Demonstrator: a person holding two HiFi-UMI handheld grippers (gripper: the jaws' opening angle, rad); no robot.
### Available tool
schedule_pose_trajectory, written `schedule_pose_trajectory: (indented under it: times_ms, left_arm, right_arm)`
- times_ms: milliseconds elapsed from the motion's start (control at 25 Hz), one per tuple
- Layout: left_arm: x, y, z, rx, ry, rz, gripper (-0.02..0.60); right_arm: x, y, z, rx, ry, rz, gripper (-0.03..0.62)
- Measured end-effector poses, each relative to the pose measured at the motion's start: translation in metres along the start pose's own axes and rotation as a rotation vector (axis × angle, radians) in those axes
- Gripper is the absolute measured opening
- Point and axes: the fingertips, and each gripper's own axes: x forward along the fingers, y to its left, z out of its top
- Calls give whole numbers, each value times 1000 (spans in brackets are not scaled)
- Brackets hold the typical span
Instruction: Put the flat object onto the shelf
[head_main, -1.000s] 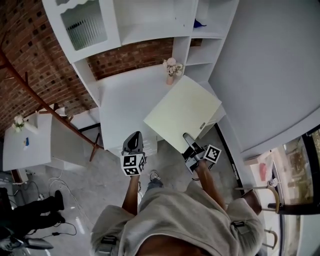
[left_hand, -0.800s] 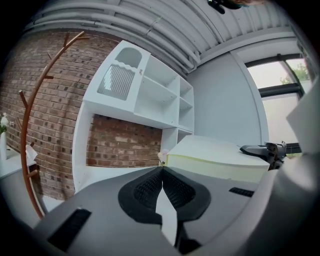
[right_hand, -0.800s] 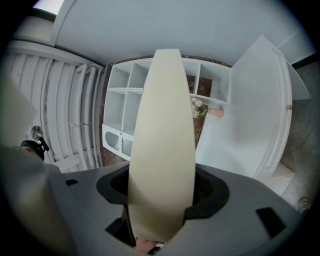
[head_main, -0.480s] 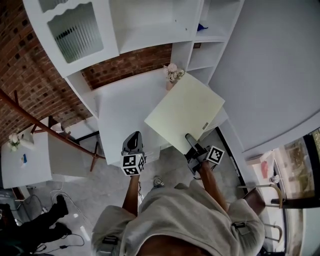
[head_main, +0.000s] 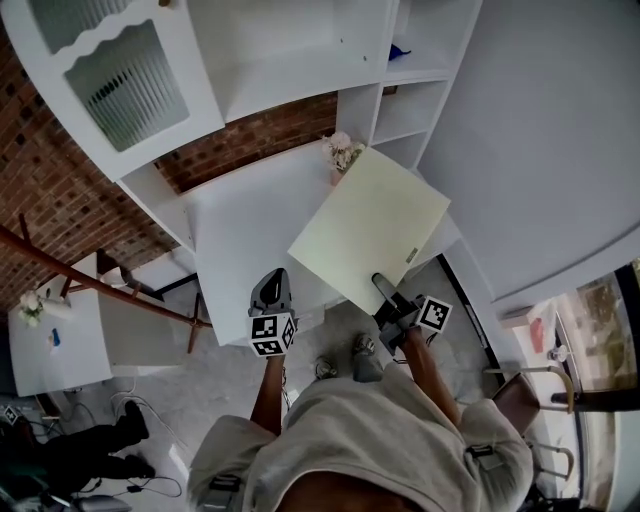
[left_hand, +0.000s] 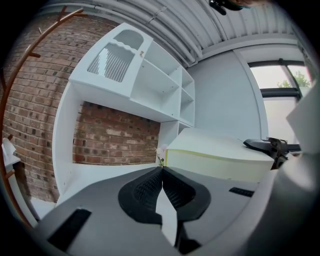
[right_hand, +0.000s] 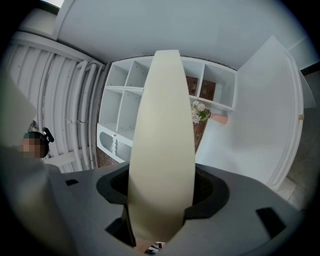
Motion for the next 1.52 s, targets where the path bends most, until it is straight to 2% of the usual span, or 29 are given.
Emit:
schedule_pose_trajectory:
  times_ms: [400,680,920,1240,1520]
  left_arm:
    - [39,-8,10,5,1,103,15]
    - [65,-25,22,9,-23,200,15]
    - [83,-45,23,21,-11,265,15]
    - [95,-57,36,49,-15,273,15]
    - [98,-53,46,58,-33,252,15]
  right_arm:
    - [23,-18,45,43,81,70,284]
    - [26,-29,82,11,188,118,283]
    - [23,-43,114,18,250,151,284]
    - [26,-47,136,19,252,163,282]
    - [31,-11,154,3,197,229,282]
